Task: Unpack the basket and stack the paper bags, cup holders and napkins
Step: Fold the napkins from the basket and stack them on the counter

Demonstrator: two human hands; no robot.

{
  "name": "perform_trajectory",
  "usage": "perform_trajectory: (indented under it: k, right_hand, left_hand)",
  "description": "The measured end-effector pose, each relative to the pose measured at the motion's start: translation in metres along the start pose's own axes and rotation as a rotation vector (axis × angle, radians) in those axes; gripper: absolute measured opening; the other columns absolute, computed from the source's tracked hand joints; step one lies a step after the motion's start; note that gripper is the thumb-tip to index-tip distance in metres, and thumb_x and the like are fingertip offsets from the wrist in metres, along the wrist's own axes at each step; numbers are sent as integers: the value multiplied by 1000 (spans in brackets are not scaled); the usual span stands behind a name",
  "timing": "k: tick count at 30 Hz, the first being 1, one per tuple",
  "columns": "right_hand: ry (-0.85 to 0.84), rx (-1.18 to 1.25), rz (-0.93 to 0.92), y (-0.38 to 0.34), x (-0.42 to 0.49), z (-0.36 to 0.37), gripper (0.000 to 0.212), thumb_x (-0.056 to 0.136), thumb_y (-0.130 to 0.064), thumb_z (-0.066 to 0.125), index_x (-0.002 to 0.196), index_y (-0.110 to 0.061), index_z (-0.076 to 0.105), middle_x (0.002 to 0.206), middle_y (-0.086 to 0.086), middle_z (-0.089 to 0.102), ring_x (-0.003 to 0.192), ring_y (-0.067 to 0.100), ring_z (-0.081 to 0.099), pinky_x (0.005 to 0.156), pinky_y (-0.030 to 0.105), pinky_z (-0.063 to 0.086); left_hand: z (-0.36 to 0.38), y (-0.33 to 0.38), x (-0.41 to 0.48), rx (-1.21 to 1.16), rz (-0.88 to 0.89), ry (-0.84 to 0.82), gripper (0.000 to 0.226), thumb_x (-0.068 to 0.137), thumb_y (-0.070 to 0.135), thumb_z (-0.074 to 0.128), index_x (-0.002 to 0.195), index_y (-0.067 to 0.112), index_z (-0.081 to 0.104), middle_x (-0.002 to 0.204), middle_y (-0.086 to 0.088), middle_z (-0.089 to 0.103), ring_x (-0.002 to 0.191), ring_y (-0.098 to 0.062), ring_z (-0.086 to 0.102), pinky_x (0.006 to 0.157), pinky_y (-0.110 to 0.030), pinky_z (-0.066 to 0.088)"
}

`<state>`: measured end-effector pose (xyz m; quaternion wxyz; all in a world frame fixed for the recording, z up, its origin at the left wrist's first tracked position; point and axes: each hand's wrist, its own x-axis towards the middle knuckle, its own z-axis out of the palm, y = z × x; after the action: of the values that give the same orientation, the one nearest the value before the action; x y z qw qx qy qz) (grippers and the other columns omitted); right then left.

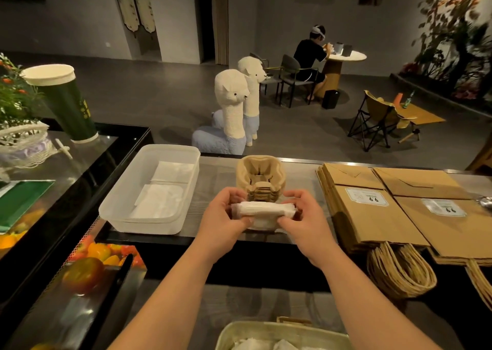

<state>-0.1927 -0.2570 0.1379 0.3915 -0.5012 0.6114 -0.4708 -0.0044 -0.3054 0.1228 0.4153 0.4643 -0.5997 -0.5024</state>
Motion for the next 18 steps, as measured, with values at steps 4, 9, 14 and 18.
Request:
perform_trajectory:
  k: [4, 9, 14, 18]
  right_hand:
    - [44, -14, -20, 10, -1, 15, 56, 81, 10, 66, 116, -32, 52, 111, -4, 60, 104, 9, 59, 74, 14, 53]
    - [171, 114, -28, 14, -1, 26, 52, 84, 9, 64, 113, -31, 51, 111, -5, 58, 101, 11, 60, 71, 19, 58]
    - [133, 100, 6, 16, 3, 26, 59, 85, 11, 60, 121, -33, 45, 117, -7, 54, 104, 14, 59, 72, 21, 58]
    - [39, 51, 16, 11, 5, 23, 61, 86, 11, 61, 128, -30, 44, 116, -6, 55, 100, 10, 59, 67, 14, 55]
  left_hand:
    - [5, -7, -2, -6, 0, -48, 63, 74, -9, 68, 115, 38, 57, 111, 0, 65, 101, -17, 65, 86, -31, 56]
    - [14, -8, -1, -54, -4, -14, 67, 72, -12, 57, 115, 41, 55, 113, 0, 63, 105, -18, 63, 87, -31, 56]
    - [19, -6, 1, -68, -4, 7, 66, 78, -19, 54, 119, 32, 54, 113, 1, 61, 104, -16, 62, 78, -22, 55]
    - [12, -8, 1, -39, 15, 2, 65, 79, -17, 56, 117, 36, 54, 111, 1, 62, 101, -14, 63, 79, -22, 55]
